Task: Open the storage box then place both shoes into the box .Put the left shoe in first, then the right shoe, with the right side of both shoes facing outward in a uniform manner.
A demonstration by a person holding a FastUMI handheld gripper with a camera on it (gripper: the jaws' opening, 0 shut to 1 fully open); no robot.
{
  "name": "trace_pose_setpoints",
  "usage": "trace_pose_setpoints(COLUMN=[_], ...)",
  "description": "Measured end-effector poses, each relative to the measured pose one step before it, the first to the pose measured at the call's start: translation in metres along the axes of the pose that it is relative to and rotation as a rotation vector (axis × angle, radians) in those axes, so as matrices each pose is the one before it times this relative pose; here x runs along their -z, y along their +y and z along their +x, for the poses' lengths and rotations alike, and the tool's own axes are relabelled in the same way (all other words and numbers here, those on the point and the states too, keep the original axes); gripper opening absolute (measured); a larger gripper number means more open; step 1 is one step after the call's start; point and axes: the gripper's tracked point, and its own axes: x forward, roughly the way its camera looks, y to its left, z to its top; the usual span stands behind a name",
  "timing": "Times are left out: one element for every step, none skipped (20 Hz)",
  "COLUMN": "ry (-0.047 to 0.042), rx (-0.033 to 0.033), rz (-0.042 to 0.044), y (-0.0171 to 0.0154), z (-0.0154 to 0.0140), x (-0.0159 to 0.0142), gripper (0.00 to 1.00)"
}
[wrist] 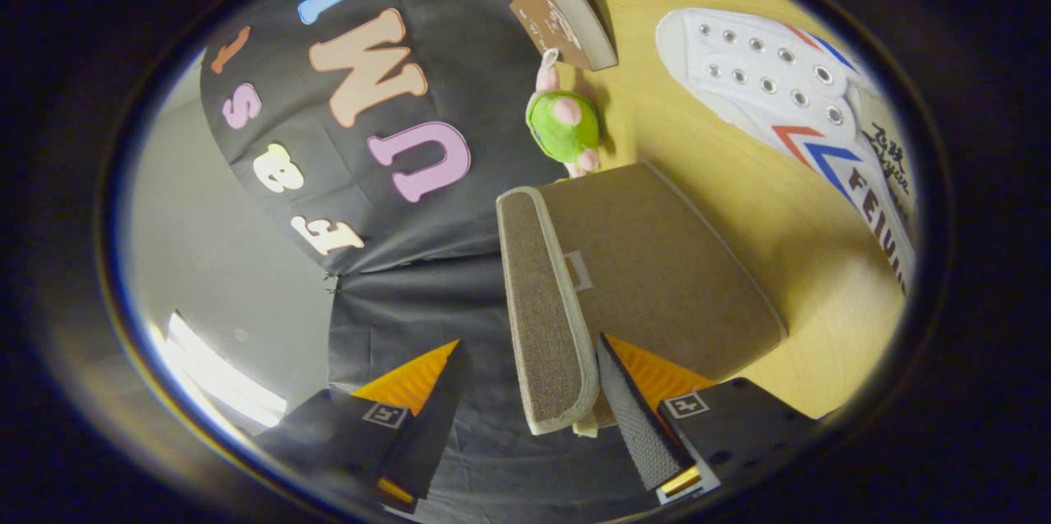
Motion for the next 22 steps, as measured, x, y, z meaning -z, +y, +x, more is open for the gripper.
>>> trace_pose_setpoints(ry=[0.01195, 0.00836, 0.00934, 0.01622, 0.01875, -0.00458, -0.00385, 0.01344, 0.01666, 0.01498, -0.01927, -0.05404, 0.01726, 0.01940, 0.01075, 0.00485, 0.00362, 0.01474, 0.01420, 0.01284, 0.01394, 0.01244], rx=[-0.01072, -0.00935, -0.01026, -0.01748, -0.00337, 0.01306, 0.01002, -0.00248, 0.00237, -0.00096, 0.05162, 0.03275, 0.01438, -0.00980, 0.00762, 0.00364, -0.00404, -0.00681, -0.00053, -0.00109, 0.00061, -0.00029], rz=[0.00142, -0.00333, -0.00194, 0.00165, -0.00081, -0.00464, -0.01073, -0.00672, -0.00102, -0.01489, -0.05570, -0.02950, -0.00740, 0.00548, -0.01991, -0.03168, -0.03256, -0.03619, -0.03959, -0.04019, -0.03804, -0.03198], y=[0.00424, 0.00462, 0.00378, 0.00663, 0.00250, -0.00198, -0.00261, 0.00265, 0.00062, 0.00306, -0.01013, -0.01046, -0.00018, 0.00871, 0.00197, 0.00152, 0.00718, 0.00899, 0.00874, 0.01066, 0.01001, 0.01035], z=[-0.00138, -0.00067, -0.00011, -0.00080, 0.00110, -0.00511, 0.00778, 0.00042, 0.00073, -0.00069, 0.01362, -0.01587, 0.00158, 0.00035, -0.00015, 0.00062, 0.00111, 0.00115, 0.00249, 0.00132, 0.00331, 0.00367], x=[0.00215, 0.00291, 0.00160, 0.00462, 0.00544, -0.00199, 0.00406, 0.00398, 0.00301, 0.00397, 0.00403, -0.01766, -0.00197, 0.00469, 0.00201, 0.00238, 0.00094, 0.00414, 0.00272, 0.00263, 0.00206, 0.00202], gripper=[0.97, 0.96, 0.96, 0.96, 0.95, 0.95, 0.84, 0.72, 0.61, 0.49, 0.38, 0.26, 0.15, 0.03, 0.04, 0.04, 0.04, 0.04, 0.04, 0.03, 0.04, 0.04])
